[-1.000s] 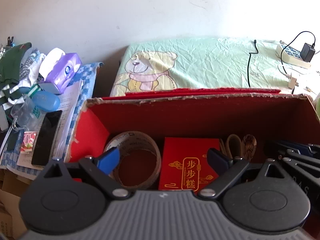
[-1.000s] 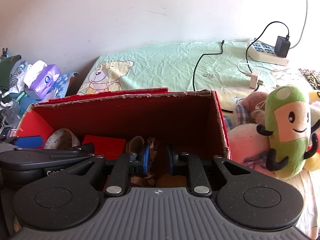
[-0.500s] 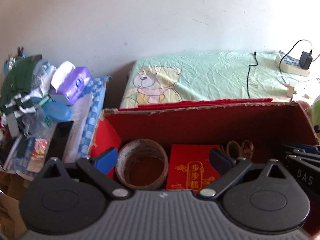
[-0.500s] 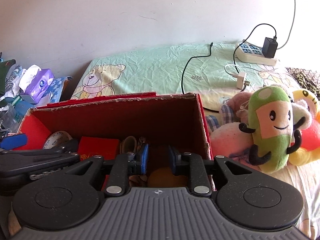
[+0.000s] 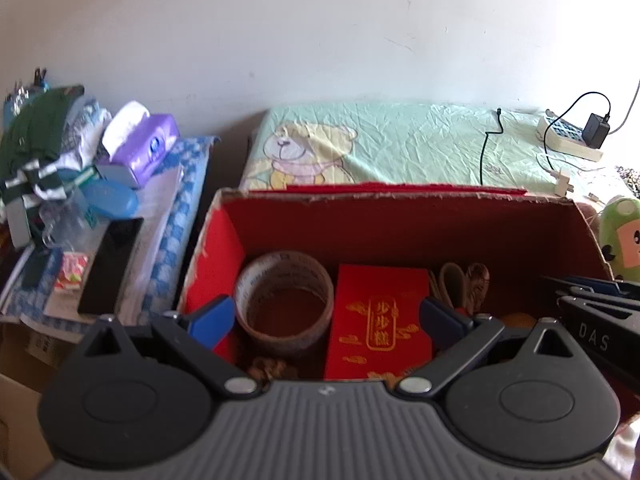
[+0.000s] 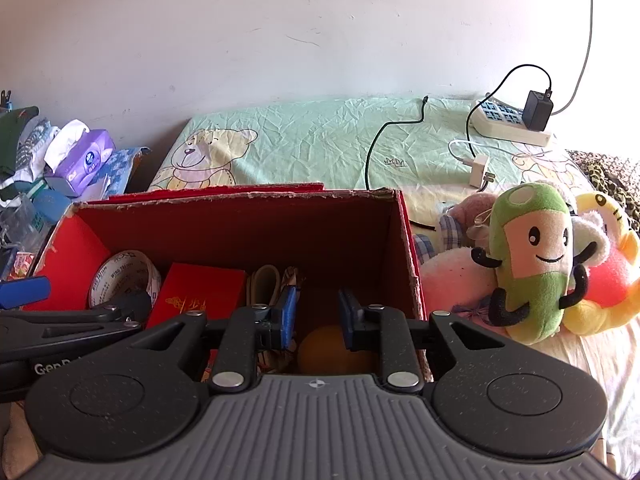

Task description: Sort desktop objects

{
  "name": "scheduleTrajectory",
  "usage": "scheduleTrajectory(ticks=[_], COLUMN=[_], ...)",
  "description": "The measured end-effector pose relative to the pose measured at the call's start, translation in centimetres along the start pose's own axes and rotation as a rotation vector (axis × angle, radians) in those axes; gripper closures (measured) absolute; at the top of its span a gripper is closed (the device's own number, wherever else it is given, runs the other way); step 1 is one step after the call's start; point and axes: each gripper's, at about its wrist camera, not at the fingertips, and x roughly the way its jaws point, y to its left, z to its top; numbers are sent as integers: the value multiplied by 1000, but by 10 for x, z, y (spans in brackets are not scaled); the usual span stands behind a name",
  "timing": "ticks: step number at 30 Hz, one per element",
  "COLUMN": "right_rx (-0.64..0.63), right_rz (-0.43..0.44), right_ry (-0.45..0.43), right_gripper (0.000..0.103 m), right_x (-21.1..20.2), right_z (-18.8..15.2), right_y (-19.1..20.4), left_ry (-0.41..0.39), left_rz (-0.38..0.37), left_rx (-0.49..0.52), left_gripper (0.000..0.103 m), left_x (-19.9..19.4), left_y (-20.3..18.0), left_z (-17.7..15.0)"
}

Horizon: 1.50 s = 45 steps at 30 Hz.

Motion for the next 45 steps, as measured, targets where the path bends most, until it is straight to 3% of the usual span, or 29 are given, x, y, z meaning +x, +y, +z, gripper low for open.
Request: scheduleTrajectory(ticks=[16,28,33,45], right_rx=[10,23,40,43], right_rz=[2,6,7,15], right_ry=[-8,-33,-56,-77], right_gripper=[76,74,66,66], right_x=[-15,-18,-20,-20], right_z=[-12,-16,-16,-17], right_y=[-3,-6,-10,-12], left_ry=[13,21,47,66], left_rz=[-45,1,14,24], left_rx=[11,24,5,11], left_gripper=[4,3,3,3], left_x=[-12,-11,-6,4], left_y=[-8,-13,-9,-8], left_z=[-11,-12,-11,-10])
